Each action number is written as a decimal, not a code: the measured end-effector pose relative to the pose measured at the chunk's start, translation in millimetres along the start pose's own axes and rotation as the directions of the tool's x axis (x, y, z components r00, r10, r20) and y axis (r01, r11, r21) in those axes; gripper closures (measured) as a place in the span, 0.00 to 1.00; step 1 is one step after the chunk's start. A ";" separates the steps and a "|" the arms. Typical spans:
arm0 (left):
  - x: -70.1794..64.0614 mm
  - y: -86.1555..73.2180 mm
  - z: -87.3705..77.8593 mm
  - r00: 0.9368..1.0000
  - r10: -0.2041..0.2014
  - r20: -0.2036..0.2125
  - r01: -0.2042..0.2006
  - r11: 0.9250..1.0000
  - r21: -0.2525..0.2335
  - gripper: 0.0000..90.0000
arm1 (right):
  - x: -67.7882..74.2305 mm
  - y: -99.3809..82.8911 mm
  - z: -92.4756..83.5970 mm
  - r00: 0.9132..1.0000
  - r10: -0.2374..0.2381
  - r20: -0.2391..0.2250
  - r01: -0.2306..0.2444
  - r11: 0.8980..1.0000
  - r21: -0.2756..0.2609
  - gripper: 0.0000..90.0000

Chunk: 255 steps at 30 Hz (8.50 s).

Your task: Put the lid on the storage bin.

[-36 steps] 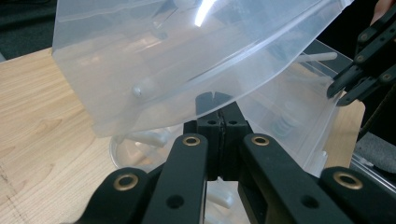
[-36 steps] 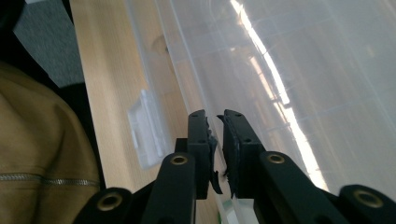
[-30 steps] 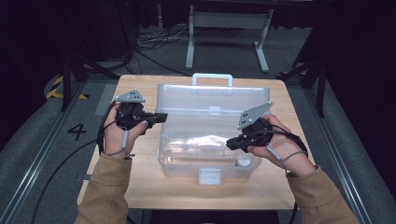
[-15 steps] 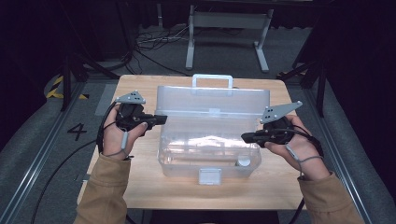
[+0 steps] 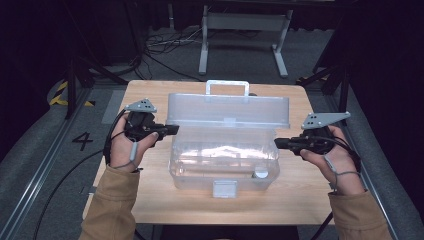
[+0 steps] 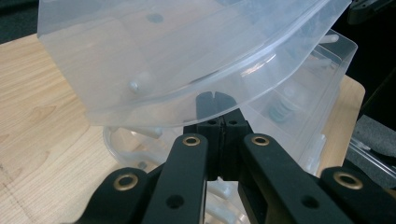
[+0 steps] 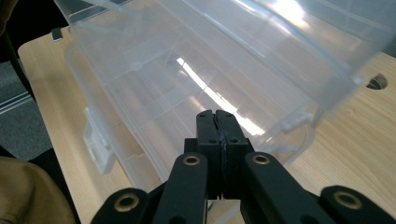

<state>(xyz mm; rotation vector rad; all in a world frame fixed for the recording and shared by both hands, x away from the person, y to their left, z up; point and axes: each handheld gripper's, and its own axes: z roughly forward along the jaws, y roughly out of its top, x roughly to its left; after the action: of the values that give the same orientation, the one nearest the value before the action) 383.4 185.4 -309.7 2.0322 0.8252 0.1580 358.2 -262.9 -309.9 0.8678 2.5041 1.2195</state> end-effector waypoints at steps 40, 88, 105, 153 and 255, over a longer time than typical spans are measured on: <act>-17.3 -18.7 -11.9 1.000 -0.008 -0.013 0.010 0.981 0.194 1.00 | -6.2 -30.4 -1.4 0.994 0.106 -0.020 -0.107 0.993 -0.044 1.00; -20.4 -31.0 4.7 0.993 0.076 0.090 -0.107 0.901 0.421 1.00 | 7.2 -42.3 2.1 0.997 0.053 -0.058 -0.042 0.983 0.180 1.00; -21.1 -34.7 11.0 0.990 0.089 0.113 -0.132 0.870 0.475 1.00 | 9.4 -44.1 9.5 0.997 0.023 -0.069 -0.005 0.968 0.251 1.00; -18.9 -42.9 27.7 0.986 0.088 0.142 -0.155 0.794 0.588 1.00 | 9.2 -51.8 25.6 0.996 0.024 -0.086 0.010 0.927 0.374 1.00; 99.4 -128.9 -5.2 0.908 -0.170 -0.382 0.183 0.983 -0.002 0.39 | -117.4 -133.2 43.3 0.918 0.237 0.318 -0.255 0.967 0.017 0.31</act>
<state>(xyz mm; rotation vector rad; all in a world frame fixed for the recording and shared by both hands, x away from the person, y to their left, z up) 394.2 296.5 -428.3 1.9730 1.2577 0.4506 416.3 -369.1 -446.8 1.3132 2.2333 0.9837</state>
